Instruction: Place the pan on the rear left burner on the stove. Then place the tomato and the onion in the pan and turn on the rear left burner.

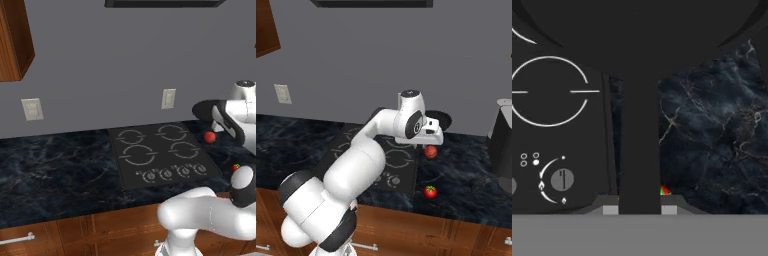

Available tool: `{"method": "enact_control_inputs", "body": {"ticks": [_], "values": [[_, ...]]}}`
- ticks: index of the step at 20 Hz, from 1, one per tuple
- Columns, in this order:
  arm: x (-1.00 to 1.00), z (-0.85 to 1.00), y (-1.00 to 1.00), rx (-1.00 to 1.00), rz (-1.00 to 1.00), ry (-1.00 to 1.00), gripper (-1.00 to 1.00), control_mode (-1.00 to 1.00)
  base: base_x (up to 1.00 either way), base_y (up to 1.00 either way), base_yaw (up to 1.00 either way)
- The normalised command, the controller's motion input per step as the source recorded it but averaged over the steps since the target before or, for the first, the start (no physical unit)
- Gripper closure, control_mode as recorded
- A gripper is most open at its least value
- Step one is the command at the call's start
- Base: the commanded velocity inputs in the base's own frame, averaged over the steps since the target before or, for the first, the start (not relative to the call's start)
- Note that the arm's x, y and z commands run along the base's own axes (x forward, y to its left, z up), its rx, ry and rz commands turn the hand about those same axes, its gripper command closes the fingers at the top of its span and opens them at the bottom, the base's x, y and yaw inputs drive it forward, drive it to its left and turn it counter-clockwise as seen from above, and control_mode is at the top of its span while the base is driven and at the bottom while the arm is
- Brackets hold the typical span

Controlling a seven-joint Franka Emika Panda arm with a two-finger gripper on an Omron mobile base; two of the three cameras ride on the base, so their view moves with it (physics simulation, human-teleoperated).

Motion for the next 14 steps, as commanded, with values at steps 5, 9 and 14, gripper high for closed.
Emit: {"method": "enact_control_inputs", "body": {"ticks": [5,9,14], "values": [[0.0,0.09,0.84,-0.04,0.04,-0.04,1.0,-1.0,0.0,0.0,0.0],[0.0,0.01,0.58,0.0,0.12,0.0,1.0,-1.0,0.0,0.0,0.0],[0.07,0.01,0.27,0.0,0.08,0.0,1.0,-1.0,0.0,0.0,0.0]]}}
